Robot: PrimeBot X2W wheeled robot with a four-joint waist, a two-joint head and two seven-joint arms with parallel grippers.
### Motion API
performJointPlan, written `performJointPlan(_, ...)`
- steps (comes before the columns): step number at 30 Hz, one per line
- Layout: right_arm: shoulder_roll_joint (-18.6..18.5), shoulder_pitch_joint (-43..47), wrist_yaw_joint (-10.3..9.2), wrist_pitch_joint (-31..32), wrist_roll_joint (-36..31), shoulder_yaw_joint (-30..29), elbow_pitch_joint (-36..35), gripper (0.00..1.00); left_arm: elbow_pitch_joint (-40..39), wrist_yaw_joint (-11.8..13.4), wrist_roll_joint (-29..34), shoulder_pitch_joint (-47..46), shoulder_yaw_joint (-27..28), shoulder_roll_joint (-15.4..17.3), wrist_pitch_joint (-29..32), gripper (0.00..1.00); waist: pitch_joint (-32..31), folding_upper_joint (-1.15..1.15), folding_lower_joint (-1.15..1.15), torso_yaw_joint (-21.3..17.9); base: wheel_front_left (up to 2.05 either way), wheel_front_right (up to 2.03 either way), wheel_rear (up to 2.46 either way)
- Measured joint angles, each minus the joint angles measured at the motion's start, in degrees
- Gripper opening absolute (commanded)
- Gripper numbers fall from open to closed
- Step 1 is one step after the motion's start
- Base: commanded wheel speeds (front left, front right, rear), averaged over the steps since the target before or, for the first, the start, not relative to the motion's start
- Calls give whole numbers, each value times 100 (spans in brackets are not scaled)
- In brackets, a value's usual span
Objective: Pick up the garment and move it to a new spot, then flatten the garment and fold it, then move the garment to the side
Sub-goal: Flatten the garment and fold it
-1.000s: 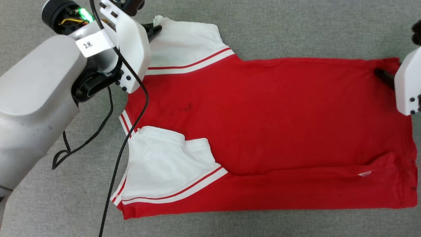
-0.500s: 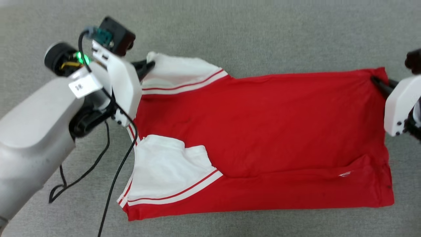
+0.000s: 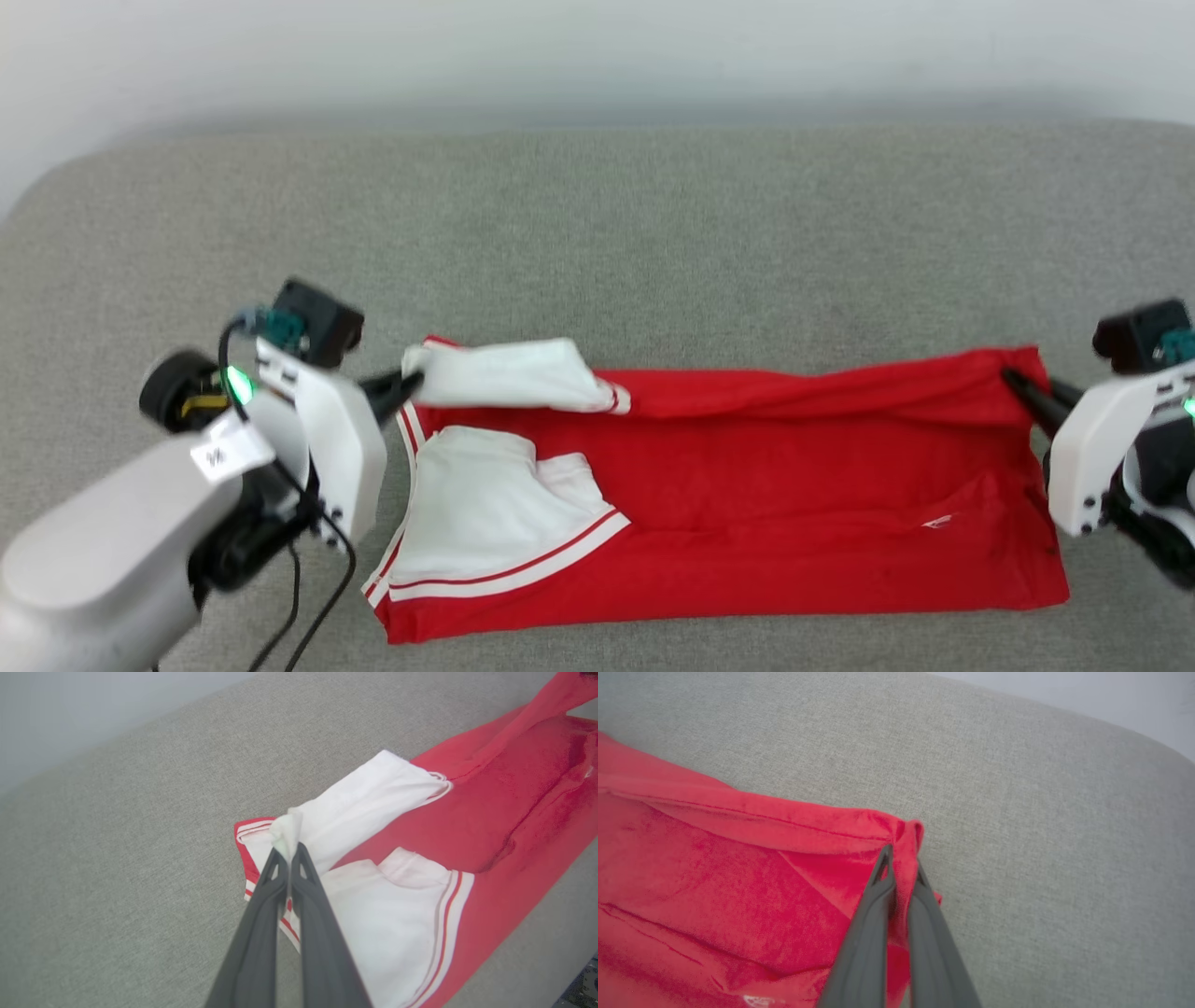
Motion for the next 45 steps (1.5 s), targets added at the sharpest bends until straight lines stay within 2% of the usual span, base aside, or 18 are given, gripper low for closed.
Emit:
performJointPlan(8, -166, 851, 0, 32, 270, -24, -346, 0, -544, 357, -227, 980, -232, 371, -148, 0, -430, 0, -1, -8, 0, 0, 0)
performJointPlan(14, -253, 1394, 0, 43, 425, -145, -613, 0, -648, 584, -349, 1551, -385, 447, -296, 0, -557, 0, -1, -10, 0, 0, 0)
performJointPlan(24, -20, 1901, 0, 235, 564, -187, -459, 0, -202, 649, -436, 1971, -546, 159, -519, 0, -517, 0, 0, -75, 0, 0, 0)
performJointPlan(25, 5, 1902, 0, 219, 538, -183, -426, 22, -145, 652, -436, 1984, -543, 120, -567, 0, -516, 0, 0, -76, 0, 0, 0)
performJointPlan(26, 35, 1902, 0, 212, 530, -183, -411, 51, -85, 658, -443, 1996, -531, 79, -617, 7, -518, 0, 0, -78, 0, 0, 0)
performJointPlan(27, 59, 1903, 0, 183, 528, -188, -407, 100, -43, 667, -453, 2019, -515, 43, -677, 78, -521, 0, 0, -83, 0, 0, 0)
performJointPlan(28, 66, 1902, 0, 118, 503, -214, -408, 100, -5, 705, -450, 2043, -486, 15, -779, 100, -527, 0, 0, -88, 0, 0, 0)
performJointPlan(34, -38, 1902, 0, -193, 358, -485, -781, 100, -51, 1014, -346, 2151, -186, -1, -1599, 100, -629, 0, 0, -102, 0, 0, 0)
performJointPlan(38, -252, 1930, -2, -236, 355, -984, -1233, 100, -222, 1392, -104, 2230, 15, 33, -2213, 100, -691, 0, 0, -95, 0, 0, 0)
performJointPlan(42, -421, 1995, -2, 26, 270, -1464, -1529, 100, -401, 1786, 113, 2327, 367, -1, -2592, 100, -711, 0, 0, -86, 0, 0, 0)
performJointPlan(45, -491, 2068, -2, 519, 354, -1756, -1543, 100, -522, 1969, 349, 2431, 709, -122, -2666, 100, -699, 0, 0, -57, 0, 0, 0)
